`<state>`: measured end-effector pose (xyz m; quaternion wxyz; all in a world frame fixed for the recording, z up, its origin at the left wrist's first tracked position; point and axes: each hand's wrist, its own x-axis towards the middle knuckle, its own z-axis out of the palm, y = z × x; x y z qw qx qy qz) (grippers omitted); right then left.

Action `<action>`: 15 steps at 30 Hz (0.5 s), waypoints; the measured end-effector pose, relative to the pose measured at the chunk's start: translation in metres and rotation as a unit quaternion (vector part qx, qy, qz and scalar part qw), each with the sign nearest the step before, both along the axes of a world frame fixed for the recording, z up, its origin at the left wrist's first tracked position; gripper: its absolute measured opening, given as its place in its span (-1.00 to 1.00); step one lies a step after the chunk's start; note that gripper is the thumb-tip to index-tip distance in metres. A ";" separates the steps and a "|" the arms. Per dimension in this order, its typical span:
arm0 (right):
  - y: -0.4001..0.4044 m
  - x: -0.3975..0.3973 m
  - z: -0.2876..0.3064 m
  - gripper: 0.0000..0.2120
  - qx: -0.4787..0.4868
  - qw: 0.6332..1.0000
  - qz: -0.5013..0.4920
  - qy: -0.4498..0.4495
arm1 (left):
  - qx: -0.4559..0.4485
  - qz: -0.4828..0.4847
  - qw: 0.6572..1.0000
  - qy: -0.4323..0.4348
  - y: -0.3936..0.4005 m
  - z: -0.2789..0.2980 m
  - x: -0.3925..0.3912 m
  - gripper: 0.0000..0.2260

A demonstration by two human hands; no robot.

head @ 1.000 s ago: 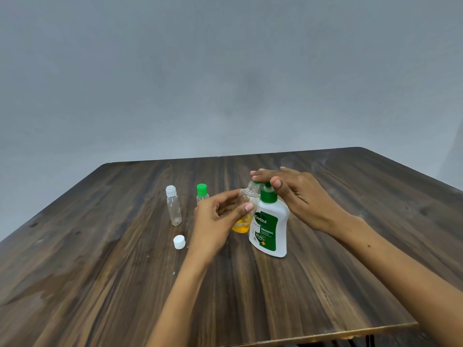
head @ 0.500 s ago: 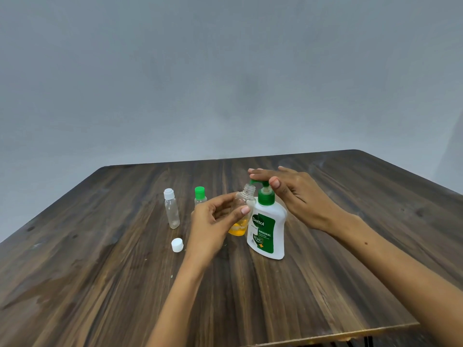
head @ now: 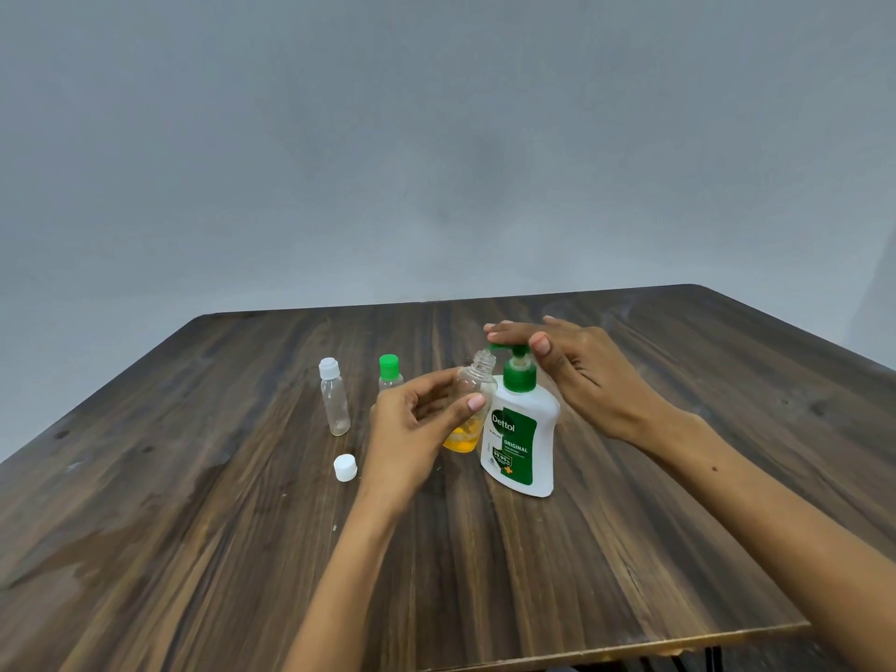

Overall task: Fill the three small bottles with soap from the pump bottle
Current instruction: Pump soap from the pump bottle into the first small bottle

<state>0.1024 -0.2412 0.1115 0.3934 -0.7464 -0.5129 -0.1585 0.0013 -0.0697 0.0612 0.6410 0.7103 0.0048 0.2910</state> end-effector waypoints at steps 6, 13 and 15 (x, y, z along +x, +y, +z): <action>0.000 0.000 -0.005 -0.26 0.011 1.000 0.000 0.007 | -0.002 -0.005 1.000 0.001 -0.001 0.000 0.000 -0.58; 0.000 -0.001 0.001 -0.20 -0.014 1.000 -0.008 -0.017 | -0.002 -0.010 1.000 0.001 -0.002 0.001 -0.001 -0.65; 0.000 -0.001 -0.002 -0.23 -0.013 1.000 -0.007 -0.007 | 0.005 -0.011 1.000 0.001 -0.004 0.001 0.000 -0.60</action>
